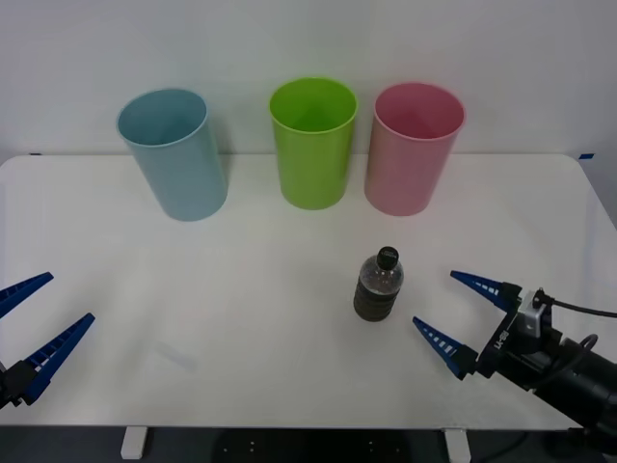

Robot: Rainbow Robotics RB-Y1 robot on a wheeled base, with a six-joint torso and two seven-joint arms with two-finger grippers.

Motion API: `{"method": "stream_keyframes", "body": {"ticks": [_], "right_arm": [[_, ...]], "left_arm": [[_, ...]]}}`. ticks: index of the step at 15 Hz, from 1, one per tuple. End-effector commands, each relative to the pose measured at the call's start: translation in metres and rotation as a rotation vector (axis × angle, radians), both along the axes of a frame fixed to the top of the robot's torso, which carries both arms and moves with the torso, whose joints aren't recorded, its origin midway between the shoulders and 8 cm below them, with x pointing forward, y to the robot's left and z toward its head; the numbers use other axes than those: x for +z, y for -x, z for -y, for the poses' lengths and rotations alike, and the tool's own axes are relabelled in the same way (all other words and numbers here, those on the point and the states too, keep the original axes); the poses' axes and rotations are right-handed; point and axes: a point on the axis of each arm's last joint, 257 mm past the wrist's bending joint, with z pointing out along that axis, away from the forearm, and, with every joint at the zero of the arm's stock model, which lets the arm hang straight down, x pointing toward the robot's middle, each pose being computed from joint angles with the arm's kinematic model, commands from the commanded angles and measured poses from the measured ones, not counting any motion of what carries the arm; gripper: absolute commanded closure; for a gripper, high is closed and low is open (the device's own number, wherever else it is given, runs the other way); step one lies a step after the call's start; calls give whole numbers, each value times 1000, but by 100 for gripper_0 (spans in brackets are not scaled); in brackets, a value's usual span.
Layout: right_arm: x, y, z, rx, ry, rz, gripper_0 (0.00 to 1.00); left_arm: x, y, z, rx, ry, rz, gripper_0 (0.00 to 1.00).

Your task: Grasp the object on the table and drop it into the matching bin: aluminum can to the light blue bin, PET bottle to the pink bin.

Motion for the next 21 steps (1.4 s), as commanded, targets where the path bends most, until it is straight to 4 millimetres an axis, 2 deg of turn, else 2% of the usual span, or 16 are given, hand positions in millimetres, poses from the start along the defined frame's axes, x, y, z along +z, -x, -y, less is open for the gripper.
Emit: {"method": "stream_keyframes", "body": {"ticks": [1,9,21], "right_arm": [[-3,-4,-11,5,16,6,0],[-12,-16,-46,17,36,-1,0],[-19,-38,-79,-9,77,-7,0]], "left_arm": [[0,0,0,0,0,0,0],[0,0,0,0,0,0,0],[0,0,0,0,0,0,0]]}}
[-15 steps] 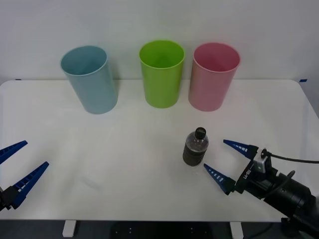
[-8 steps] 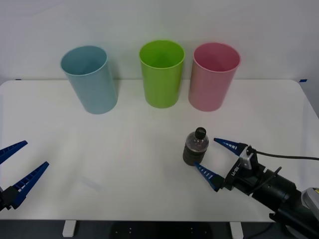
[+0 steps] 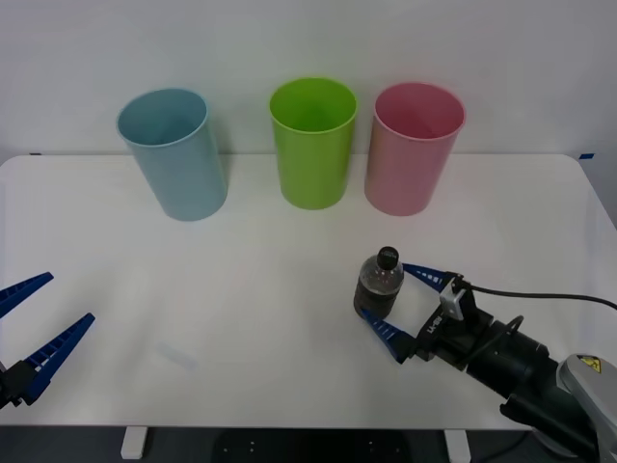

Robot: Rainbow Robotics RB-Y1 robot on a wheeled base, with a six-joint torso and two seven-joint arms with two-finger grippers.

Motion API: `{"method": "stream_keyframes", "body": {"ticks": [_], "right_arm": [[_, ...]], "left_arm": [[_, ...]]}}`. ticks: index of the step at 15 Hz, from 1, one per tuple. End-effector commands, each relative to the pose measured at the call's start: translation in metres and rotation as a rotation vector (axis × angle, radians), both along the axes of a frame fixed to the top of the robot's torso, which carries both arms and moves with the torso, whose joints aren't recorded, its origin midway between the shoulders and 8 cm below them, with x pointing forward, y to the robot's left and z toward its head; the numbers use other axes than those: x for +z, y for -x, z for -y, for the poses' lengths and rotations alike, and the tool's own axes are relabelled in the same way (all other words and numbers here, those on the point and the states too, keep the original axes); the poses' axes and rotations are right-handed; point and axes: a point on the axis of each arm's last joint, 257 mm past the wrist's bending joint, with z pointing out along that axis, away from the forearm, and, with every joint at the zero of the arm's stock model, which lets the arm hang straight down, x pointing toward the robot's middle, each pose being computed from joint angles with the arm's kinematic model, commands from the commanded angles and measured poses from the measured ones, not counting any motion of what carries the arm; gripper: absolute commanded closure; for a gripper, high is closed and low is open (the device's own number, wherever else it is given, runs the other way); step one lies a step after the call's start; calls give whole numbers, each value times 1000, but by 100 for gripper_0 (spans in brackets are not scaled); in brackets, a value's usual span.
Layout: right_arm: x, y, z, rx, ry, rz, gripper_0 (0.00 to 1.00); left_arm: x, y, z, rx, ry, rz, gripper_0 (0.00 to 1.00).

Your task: Grasp the object on the table and drop it into the matching bin: aluminum can to the light blue bin, PET bottle to the pink bin.

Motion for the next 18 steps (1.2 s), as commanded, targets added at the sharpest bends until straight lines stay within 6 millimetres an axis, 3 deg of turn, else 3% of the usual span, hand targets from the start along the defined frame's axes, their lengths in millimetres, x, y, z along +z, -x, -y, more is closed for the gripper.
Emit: {"method": "stream_keyframes", "body": {"ticks": [1,8,13,14,15,18], "right_arm": [[-1,-4,-8,-5,7,-2,0],[-4,-20,-27,-35,34,-5,0],[-5,-21,-29,-40,38,-7,0],[-5,-21,-29,-39,38,-7,64],[-5,-21,-29,-41,34,-11,96],[-6,-22,-29,-47,31,-16,100]], "left_arm": [[0,0,0,0,0,0,0],[0,0,0,0,0,0,0],[0,0,0,0,0,0,0],[0,0,0,0,0,0,0],[0,0,0,0,0,0,0],[0,0,0,0,0,0,0]]}}
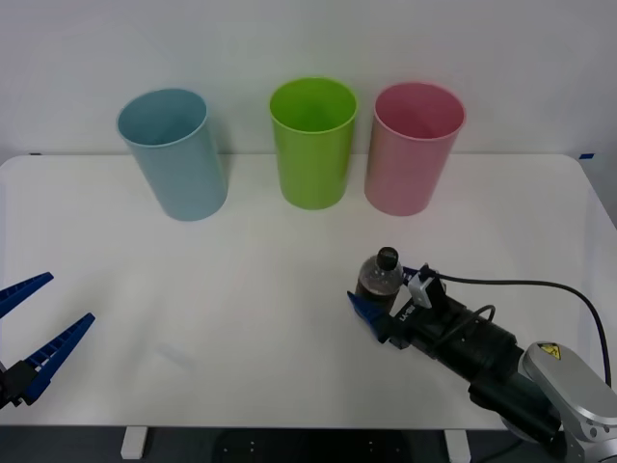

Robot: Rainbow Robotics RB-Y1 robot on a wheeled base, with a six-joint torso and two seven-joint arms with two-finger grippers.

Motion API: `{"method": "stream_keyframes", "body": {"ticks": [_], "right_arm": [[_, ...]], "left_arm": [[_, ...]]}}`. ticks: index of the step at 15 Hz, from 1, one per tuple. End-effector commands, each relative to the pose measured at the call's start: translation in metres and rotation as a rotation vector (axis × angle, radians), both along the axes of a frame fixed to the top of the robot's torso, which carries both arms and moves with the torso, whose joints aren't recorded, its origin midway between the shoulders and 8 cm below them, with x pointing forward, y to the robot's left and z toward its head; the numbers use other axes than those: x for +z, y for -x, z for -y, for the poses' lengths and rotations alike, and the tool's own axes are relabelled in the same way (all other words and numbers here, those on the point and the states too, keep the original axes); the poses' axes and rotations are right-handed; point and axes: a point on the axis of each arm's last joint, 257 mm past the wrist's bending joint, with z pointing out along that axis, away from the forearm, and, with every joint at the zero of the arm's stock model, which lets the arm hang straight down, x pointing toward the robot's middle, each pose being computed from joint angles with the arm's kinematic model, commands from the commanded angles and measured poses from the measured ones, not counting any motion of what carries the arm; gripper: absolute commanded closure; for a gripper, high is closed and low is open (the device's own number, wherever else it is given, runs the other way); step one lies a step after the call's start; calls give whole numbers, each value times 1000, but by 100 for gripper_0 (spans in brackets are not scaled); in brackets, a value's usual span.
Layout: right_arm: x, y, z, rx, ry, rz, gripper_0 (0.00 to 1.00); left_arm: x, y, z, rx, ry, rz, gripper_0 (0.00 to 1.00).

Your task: Grasp the object on the table and drop it into the matching bin: aluminum can to the light blue bin, PET bottle to the pink bin.

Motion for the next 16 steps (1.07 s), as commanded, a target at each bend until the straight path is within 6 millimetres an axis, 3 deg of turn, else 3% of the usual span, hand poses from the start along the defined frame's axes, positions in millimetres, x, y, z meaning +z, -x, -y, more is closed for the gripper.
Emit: {"method": "stream_keyframes", "body": {"ticks": [1,6,12,16], "right_arm": [[-1,0,0,-3,-1,-3,100],[5,-3,1,-14,-25,-5,100],[27,-10,5,-34,-86,12,100],[54,-19,13,-60,-158,16,100]], "left_arm": [[0,0,0,0,0,0,0],[0,0,0,0,0,0,0],[0,0,0,0,0,0,0],[0,0,0,0,0,0,0]]}}
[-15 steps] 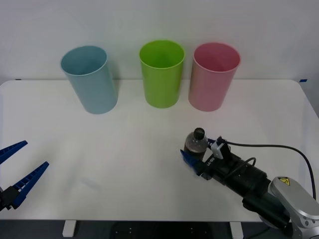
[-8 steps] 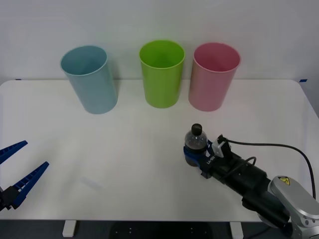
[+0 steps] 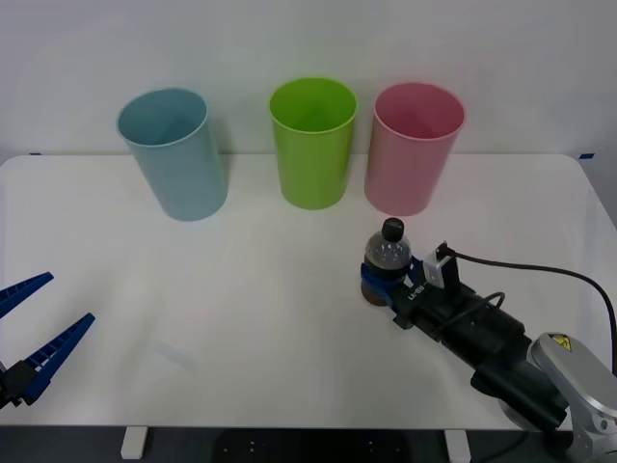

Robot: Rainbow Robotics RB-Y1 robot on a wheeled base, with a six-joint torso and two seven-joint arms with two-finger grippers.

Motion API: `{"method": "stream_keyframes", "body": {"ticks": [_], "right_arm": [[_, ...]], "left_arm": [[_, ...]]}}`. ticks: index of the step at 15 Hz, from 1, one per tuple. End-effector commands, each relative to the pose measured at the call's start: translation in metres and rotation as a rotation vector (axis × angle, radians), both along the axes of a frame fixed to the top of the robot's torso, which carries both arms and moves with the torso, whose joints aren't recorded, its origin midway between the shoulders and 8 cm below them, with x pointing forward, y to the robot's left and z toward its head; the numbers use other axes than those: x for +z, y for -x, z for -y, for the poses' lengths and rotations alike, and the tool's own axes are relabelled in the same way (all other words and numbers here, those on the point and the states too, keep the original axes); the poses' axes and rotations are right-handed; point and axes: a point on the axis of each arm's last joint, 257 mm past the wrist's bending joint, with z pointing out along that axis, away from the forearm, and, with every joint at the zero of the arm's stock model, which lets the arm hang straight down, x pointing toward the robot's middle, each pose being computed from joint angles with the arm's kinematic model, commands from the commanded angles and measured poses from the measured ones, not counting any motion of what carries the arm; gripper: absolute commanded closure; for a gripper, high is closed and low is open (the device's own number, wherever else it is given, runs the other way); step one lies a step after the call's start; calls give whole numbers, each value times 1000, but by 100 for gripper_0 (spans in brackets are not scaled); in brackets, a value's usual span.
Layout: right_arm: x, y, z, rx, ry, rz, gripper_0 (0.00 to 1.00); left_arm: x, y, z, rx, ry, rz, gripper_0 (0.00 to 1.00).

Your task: Grasp the object on the table and drop it into the matching bin: aluminum can to the light blue bin, PET bottle to the pink bin.

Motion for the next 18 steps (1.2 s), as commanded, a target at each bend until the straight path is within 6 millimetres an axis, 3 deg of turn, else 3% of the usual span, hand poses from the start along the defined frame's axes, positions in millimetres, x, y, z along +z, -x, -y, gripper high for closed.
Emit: {"method": "stream_keyframes", "body": {"ticks": [1,5,10,18], "right_arm": [[24,-4,2,-8,-63,-3,100],[63,-7,6,1,-132,5,100],[125,-6,20,17,-251,21,100],[197,-1,42,43,-384,6,100]], "left_arm": [[0,0,0,0,0,0,0],[0,0,0,0,0,0,0],[0,0,0,0,0,0,0],[0,0,0,0,0,0,0]]}}
